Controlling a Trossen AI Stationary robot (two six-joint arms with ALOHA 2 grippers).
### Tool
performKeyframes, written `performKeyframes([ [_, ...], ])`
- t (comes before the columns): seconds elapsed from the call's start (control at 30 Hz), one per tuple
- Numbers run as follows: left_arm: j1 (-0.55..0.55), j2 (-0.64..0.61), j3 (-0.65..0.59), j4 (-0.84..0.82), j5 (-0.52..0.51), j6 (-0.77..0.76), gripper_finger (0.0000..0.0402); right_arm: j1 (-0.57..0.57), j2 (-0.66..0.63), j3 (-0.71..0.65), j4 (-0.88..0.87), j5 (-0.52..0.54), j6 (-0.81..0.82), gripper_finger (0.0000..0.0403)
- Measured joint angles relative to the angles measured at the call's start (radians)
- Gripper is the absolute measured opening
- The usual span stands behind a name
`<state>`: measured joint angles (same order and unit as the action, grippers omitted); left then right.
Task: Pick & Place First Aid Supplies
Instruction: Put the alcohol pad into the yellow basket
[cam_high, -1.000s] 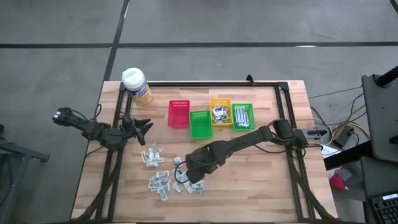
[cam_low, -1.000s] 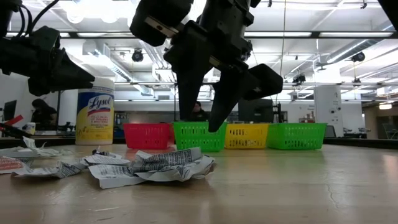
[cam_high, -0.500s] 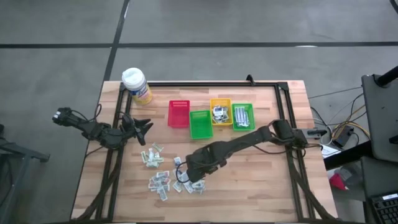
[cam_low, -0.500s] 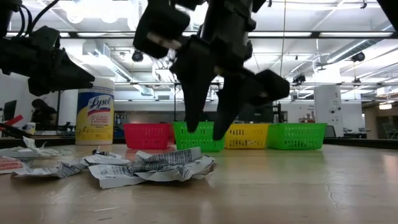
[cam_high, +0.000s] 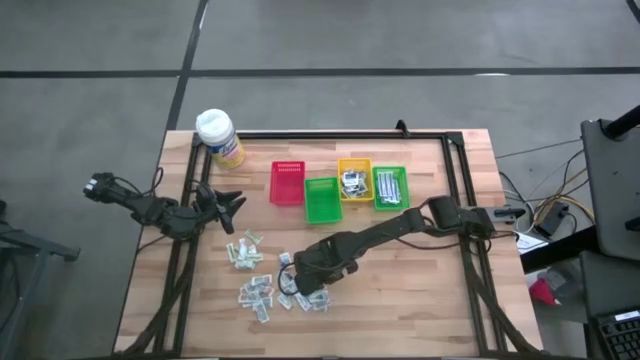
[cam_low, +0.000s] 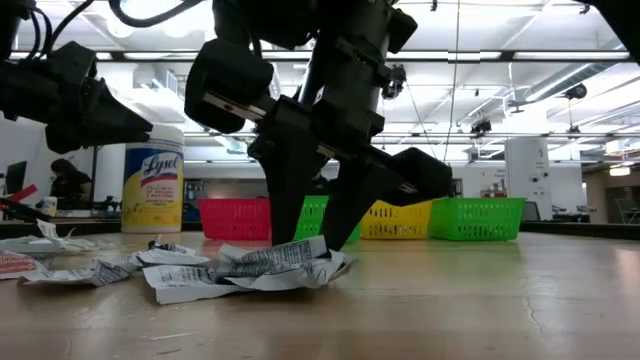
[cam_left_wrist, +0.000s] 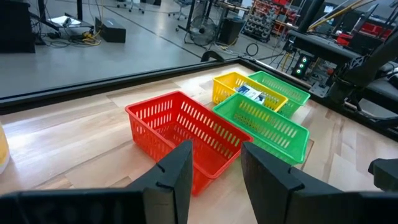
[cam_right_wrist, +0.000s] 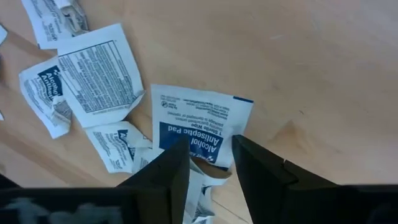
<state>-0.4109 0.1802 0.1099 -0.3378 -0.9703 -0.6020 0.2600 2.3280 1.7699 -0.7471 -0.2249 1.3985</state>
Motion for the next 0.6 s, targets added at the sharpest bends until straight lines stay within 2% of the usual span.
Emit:
performKeyframes([
  [0.37,0.000,0.000,0.000,0.000,0.000,0.001,0.0131,-0.011,-0.003,-0.003,-0.090,0.010,-0.082,0.0096],
  [0.6,0.000,0.000,0.000,0.000,0.000,0.005,0.0131,-0.027,-0.004,-0.003,-0.169,0.088,-0.103,0.0093],
])
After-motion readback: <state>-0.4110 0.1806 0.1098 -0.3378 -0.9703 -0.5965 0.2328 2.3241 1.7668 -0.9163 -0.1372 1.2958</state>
